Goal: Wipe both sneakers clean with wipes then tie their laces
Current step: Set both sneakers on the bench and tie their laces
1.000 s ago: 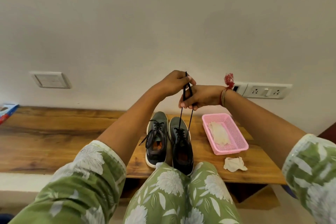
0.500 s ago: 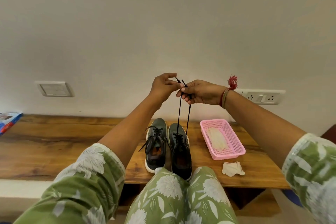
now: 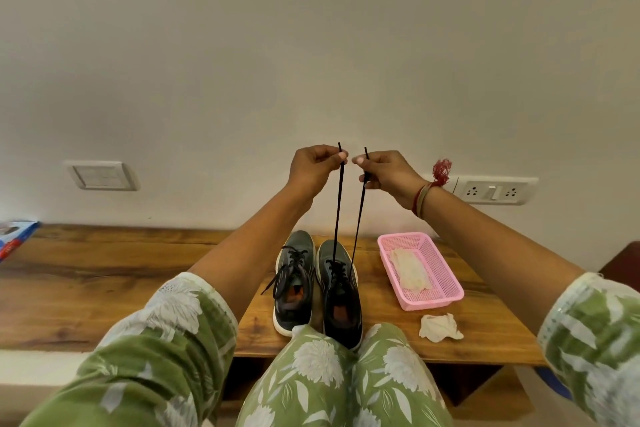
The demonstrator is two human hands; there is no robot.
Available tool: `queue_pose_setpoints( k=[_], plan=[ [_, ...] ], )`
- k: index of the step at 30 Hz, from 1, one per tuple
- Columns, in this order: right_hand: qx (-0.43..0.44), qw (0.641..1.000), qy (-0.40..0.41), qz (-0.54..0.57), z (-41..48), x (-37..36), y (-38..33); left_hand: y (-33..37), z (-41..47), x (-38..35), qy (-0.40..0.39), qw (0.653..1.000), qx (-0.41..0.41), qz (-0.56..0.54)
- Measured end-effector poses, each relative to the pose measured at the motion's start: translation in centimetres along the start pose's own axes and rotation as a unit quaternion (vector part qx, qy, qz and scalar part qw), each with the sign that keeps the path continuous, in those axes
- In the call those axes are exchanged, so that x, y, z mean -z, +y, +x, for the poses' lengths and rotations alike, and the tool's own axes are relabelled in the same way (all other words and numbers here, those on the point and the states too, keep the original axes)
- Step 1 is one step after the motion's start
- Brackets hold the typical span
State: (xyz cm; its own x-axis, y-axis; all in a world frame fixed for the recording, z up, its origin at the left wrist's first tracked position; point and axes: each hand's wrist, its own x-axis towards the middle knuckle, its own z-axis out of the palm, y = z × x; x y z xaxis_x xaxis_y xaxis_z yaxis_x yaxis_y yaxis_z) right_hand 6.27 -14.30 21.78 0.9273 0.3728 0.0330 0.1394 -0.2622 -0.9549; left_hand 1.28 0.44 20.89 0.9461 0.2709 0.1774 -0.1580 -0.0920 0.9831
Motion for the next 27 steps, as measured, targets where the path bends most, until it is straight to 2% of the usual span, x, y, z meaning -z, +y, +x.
queue_pose_setpoints(
  k=[6, 14, 16, 22, 27],
  plan=[
    [0.000, 0.980, 0.111, 0.166, -0.7, 0.1, 0.6, 0.2, -0.1, -1.0, -0.007, 1.000, 0.005, -0.002],
    [-0.040, 0.921, 0.089, 0.376, -0.8, 0.4, 1.3, 0.1, -0.1, -1.6, -0.018, 0.999, 0.016, -0.026],
    [-0.042, 0.926, 0.080, 0.367, -0.8, 0.4, 1.2, 0.0, 0.0, -1.7, -0.013, 0.999, 0.021, -0.032],
    [-0.037, 0.970, 0.021, 0.241, -0.5, 0.6, 0.8, 0.1, 0.4, -2.3, -0.018, 0.998, 0.052, -0.018],
    [-0.030, 0.980, -0.038, 0.193, -0.4, 1.5, 0.5, 0.1, 0.6, -2.4, -0.010, 0.999, 0.045, 0.014]
  ],
)
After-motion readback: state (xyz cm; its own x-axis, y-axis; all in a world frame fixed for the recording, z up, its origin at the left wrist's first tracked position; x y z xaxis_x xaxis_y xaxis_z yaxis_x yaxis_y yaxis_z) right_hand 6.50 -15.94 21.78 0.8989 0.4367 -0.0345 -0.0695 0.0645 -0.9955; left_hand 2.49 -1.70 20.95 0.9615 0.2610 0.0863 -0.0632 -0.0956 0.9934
